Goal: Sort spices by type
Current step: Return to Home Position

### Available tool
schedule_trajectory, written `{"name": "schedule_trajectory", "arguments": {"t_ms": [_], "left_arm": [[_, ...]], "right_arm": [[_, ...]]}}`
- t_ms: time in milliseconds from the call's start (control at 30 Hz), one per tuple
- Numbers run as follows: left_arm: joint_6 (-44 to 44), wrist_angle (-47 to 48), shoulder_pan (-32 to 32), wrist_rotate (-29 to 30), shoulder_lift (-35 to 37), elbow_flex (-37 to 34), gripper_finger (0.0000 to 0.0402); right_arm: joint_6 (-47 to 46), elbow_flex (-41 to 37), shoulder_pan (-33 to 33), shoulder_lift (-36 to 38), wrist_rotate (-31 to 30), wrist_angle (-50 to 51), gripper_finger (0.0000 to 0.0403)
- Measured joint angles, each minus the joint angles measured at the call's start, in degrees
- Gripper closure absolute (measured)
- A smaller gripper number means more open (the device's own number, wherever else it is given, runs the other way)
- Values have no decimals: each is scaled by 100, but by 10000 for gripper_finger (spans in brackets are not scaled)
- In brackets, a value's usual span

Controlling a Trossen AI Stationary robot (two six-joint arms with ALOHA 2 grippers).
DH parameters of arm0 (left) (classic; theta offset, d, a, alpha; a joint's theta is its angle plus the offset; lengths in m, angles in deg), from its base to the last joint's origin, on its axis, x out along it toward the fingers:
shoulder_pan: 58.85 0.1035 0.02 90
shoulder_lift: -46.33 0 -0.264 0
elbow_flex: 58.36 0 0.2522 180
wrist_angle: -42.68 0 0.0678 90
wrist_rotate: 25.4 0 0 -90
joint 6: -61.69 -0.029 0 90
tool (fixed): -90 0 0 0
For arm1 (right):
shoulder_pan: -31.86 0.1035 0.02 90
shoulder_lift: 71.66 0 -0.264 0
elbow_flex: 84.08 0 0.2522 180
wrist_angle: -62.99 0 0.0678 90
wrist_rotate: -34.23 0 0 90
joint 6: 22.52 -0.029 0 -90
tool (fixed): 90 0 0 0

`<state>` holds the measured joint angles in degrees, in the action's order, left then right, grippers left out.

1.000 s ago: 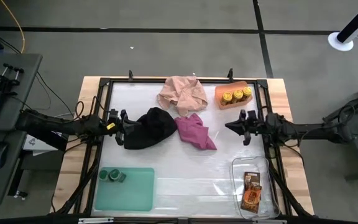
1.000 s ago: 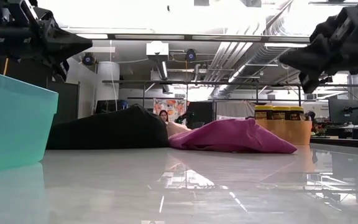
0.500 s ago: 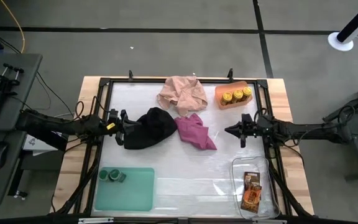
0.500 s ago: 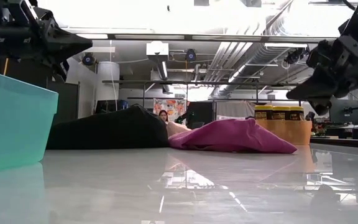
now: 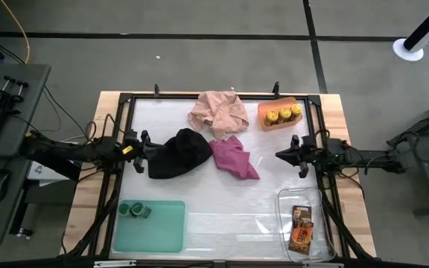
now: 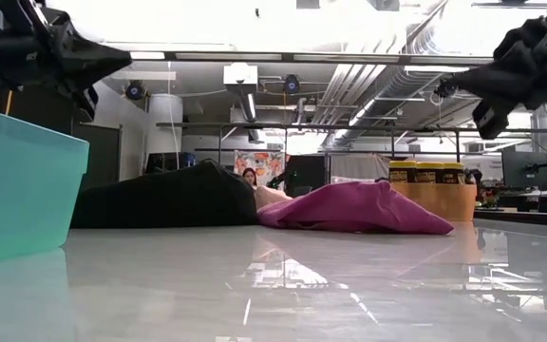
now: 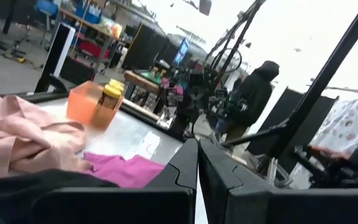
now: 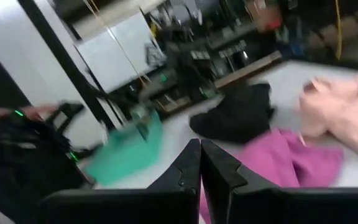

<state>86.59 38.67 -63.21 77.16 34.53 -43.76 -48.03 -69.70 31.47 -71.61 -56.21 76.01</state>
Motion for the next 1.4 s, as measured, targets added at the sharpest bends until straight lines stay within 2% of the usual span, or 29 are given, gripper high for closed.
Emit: {"name": "schedule_trajectory", "arguments": {"t_ms": [133, 300, 433, 833, 867, 967, 1033, 1133, 1267, 1400], "left_arm": [[-2, 242, 85, 7, 557, -13, 401], [1, 394, 229, 3, 1176, -16, 401], [0, 192, 363, 7, 1161, -15, 401], [0, 342, 405, 2, 1160, -17, 401], [-110, 376, 405, 2, 1161, -17, 401], [-1388, 737, 283, 107, 1156, -17, 401], [-1935, 1004, 204, 89, 1161, -16, 401], [-1939, 1547, 131, 96, 1158, -16, 401], [-1917, 1555, 135, -247, 1159, -15, 401], [-1917, 1535, 138, -255, 1160, -12, 401]], "right_arm": [[0, -4, 11, -5, 0, -345, 398], [2, -4, -11, -23, 2, -249, 398], [0, -4, -15, -68, 2, -57, 398], [1, -4, -15, -116, 11, -4, 398], [1, -4, -15, -116, 11, -4, 398], [1, -4, -15, -116, 17, 0, 398], [0, -4, -15, -116, 17, 3, 398], [1, -4, -15, -117, 19, 3, 398], [0, -2, -15, -121, 21, 5, 398], [1, -2, -15, -121, 21, 7, 398]]}}
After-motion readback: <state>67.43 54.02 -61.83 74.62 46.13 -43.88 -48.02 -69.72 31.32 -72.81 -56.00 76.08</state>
